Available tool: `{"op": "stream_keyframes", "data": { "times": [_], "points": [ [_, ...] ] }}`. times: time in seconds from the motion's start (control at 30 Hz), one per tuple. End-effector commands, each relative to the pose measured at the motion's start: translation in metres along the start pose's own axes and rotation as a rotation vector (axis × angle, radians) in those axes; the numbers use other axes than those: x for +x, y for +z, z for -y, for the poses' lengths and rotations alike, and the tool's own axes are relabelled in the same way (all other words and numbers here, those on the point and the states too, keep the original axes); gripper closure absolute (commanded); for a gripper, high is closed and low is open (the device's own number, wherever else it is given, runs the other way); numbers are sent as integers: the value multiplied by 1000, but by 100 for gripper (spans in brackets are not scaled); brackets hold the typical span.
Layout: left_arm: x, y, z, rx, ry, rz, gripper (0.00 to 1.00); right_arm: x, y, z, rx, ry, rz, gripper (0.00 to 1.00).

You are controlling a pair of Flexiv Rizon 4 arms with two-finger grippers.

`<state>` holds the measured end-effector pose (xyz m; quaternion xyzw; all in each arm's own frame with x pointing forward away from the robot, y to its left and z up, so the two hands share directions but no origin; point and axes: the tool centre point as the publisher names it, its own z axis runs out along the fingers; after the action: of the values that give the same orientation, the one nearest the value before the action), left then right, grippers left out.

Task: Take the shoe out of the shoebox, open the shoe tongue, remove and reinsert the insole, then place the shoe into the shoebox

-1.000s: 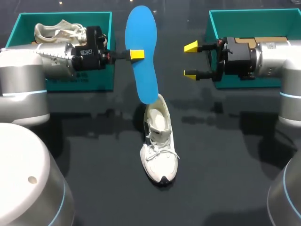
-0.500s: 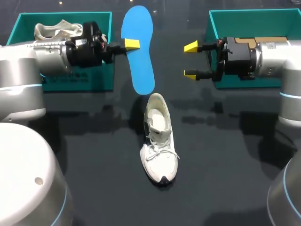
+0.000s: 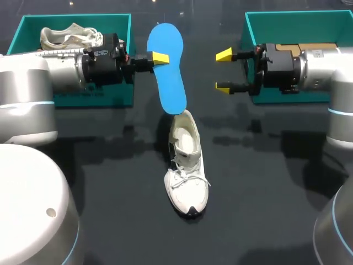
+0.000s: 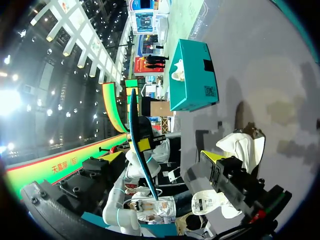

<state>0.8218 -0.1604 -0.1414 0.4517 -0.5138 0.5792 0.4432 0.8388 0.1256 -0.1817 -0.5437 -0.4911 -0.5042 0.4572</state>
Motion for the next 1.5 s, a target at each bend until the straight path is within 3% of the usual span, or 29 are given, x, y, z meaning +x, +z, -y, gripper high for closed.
{"op": "stream_keyframes", "data": {
  "times": [0.03, 0.43, 0.63, 1.07, 1.5],
  "points": [
    [-5, 1, -2, 3, -63, 3, 100, 1, -2, 0, -3, -5, 14, 0],
    [-17, 2, -6, 6, -177, 21, 100, 21, -16, -2, -12, -66, 156, 0],
    [-18, 2, -6, 4, -178, 24, 100, 37, -18, -2, -4, -93, 287, 0],
    [-18, 2, -6, 4, -178, 24, 100, 60, -2, -2, 25, -122, 585, 0],
    [-18, 2, -6, 4, -178, 24, 100, 74, 13, 7, 18, -179, 751, 0]
  ]
}}
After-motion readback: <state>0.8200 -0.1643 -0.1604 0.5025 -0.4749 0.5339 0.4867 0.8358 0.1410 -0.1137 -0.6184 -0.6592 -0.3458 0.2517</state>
